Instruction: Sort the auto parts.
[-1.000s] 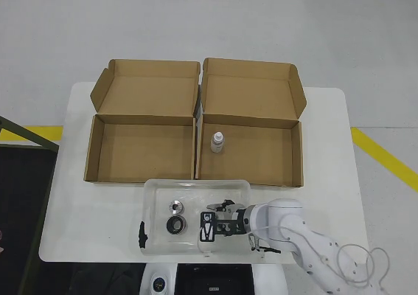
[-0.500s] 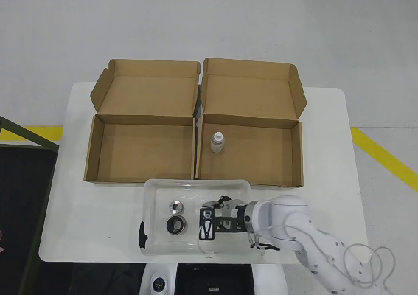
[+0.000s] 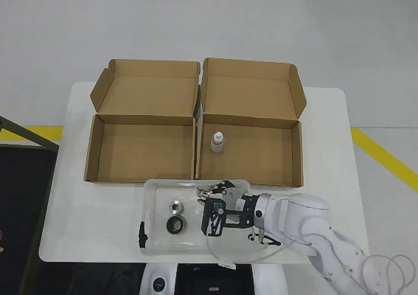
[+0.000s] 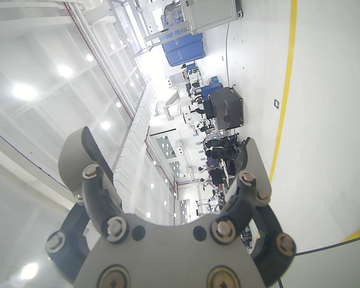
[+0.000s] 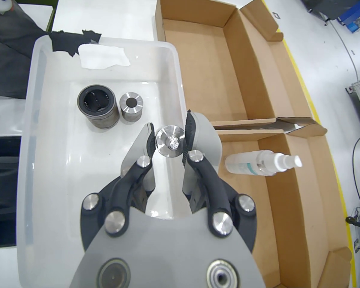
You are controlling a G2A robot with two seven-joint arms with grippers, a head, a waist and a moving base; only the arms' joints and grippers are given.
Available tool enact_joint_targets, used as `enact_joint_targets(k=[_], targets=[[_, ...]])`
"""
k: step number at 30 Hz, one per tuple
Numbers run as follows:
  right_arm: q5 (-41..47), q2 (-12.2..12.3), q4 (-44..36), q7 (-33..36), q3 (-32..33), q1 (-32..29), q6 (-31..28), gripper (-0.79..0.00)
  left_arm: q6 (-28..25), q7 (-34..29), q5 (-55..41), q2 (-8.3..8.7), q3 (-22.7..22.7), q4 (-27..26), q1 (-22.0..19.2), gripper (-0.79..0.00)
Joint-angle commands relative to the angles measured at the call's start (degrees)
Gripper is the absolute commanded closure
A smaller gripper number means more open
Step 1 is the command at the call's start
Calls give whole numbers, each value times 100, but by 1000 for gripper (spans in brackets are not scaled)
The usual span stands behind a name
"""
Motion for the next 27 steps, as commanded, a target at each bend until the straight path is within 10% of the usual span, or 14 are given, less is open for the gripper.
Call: enact_joint_targets(k=[1, 27], targets=[[5, 10, -28, -82, 78, -20, 34, 0, 0, 0, 0, 0, 0, 0, 0, -785], [459, 102, 125, -546, 1160, -18, 410, 0, 0, 0, 0, 0, 0, 0, 0, -785]])
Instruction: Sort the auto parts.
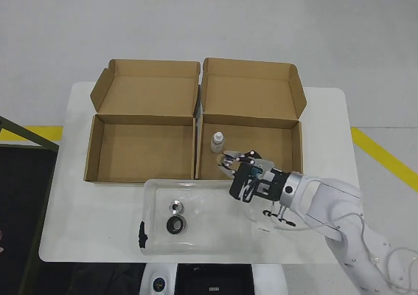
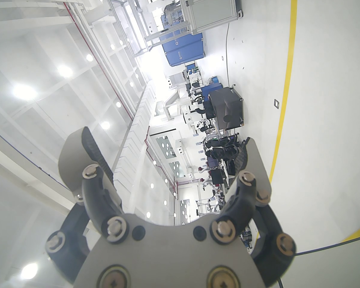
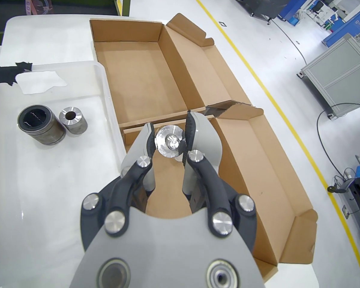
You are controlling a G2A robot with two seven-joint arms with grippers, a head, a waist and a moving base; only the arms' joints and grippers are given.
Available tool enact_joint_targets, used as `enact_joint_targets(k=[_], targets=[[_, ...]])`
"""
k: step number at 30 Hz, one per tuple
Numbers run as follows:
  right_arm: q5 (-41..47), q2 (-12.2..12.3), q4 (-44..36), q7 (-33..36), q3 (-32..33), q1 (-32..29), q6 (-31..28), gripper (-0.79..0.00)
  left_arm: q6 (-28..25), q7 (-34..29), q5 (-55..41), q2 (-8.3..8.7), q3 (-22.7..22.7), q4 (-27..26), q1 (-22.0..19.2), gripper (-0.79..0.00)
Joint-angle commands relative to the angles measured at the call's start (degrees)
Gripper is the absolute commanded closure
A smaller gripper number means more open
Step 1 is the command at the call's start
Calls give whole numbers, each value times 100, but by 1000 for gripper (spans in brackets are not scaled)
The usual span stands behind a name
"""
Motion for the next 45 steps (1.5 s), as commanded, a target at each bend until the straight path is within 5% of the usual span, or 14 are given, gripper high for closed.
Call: enact_joint_targets(k=[1, 15, 45], targets=[[35, 7, 52, 8, 77, 23, -13, 0, 0, 0, 0, 0, 0, 0, 0, -785], [395, -5, 869, 181, 126, 404, -66, 0, 0, 0, 0, 0, 0, 0, 0, -785], [734, -326, 3155, 713, -1118, 1895, 44, 0, 0, 0, 0, 0, 0, 0, 0, -785]])
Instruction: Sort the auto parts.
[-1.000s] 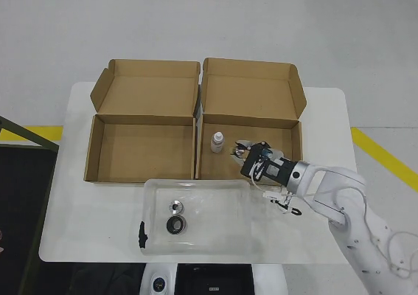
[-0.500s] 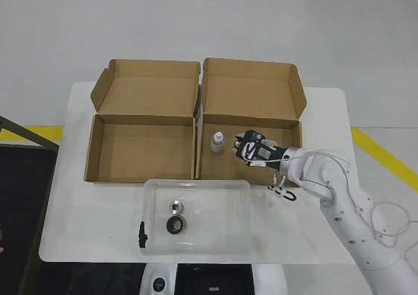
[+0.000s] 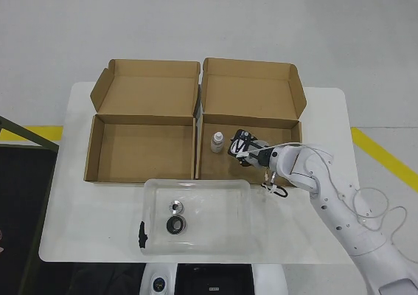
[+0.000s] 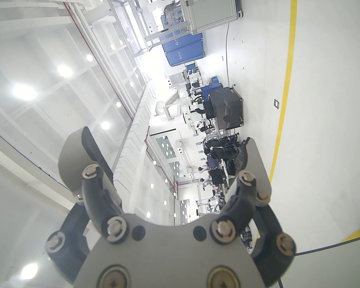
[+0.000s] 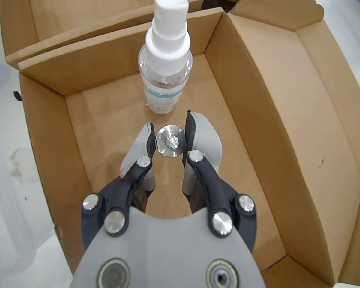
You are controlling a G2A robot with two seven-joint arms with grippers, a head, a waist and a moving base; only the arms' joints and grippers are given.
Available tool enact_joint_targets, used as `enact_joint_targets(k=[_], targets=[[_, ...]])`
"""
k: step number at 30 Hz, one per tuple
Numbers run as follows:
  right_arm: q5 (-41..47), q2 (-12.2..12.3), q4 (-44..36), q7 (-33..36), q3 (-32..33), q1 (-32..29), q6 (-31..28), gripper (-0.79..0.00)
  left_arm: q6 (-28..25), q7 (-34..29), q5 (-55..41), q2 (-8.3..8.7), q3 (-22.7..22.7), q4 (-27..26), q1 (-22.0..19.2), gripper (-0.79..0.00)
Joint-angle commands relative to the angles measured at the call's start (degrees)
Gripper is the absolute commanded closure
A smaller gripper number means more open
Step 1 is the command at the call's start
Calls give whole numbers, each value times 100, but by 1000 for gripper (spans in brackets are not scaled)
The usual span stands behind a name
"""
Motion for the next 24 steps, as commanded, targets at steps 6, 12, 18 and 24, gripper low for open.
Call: enact_joint_targets(k=[6, 12, 18, 24], targets=[[-99, -46, 168, 33, -151, 122, 25, 0, 0, 0, 0, 0, 0, 0, 0, -785], [-207, -86, 319, 34, -272, 190, 92, -139, 0, 0, 0, 0, 0, 0, 0, -785], [-252, -105, 371, 26, -302, 210, 117, -240, 0, 0, 0, 0, 0, 0, 0, -785], [-297, -79, 155, 28, -177, 168, 85, -329, 0, 0, 0, 0, 0, 0, 0, -785]])
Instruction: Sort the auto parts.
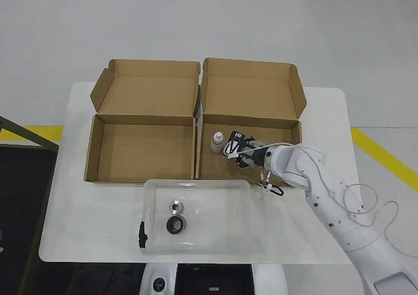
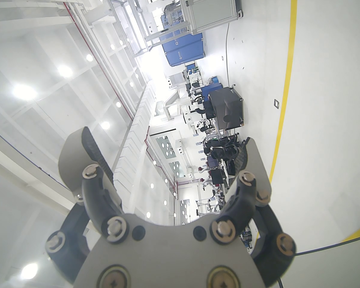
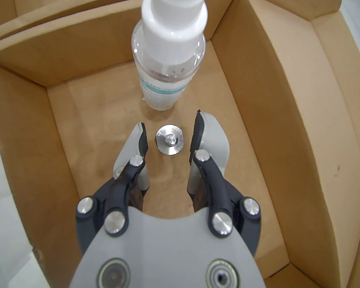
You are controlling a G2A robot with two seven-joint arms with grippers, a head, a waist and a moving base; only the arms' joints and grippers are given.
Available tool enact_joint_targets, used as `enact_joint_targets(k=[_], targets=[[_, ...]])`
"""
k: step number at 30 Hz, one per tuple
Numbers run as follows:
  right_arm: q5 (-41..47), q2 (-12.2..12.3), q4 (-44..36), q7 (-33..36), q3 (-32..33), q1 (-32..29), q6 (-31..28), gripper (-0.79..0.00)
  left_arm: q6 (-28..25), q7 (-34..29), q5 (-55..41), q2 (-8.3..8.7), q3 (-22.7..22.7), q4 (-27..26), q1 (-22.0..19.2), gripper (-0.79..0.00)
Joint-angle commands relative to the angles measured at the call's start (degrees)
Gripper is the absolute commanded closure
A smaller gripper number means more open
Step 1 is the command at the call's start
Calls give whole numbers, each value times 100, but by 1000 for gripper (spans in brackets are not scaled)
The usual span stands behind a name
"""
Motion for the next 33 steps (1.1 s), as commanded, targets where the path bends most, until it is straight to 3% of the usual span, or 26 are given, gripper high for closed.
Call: enact_joint_targets(k=[1, 11, 17, 25, 33], targets=[[29, 20, -113, -11, 101, -39, -6, -332, 0, 0, 0, 0, 0, 0, 0, -785], [196, 254, -1410, 145, 998, -753, -310, -363, 0, 0, 0, 0, 0, 0, 0, -785], [370, 339, -2376, 298, 1222, -1293, -463, -372, 0, 0, 0, 0, 0, 0, 0, -785], [393, 357, -3166, 340, 850, -1682, -735, -369, 0, 0, 0, 0, 0, 0, 0, -785], [162, 263, -3063, 283, 38, -1543, -771, -360, 0, 0, 0, 0, 0, 0, 0, -785]])
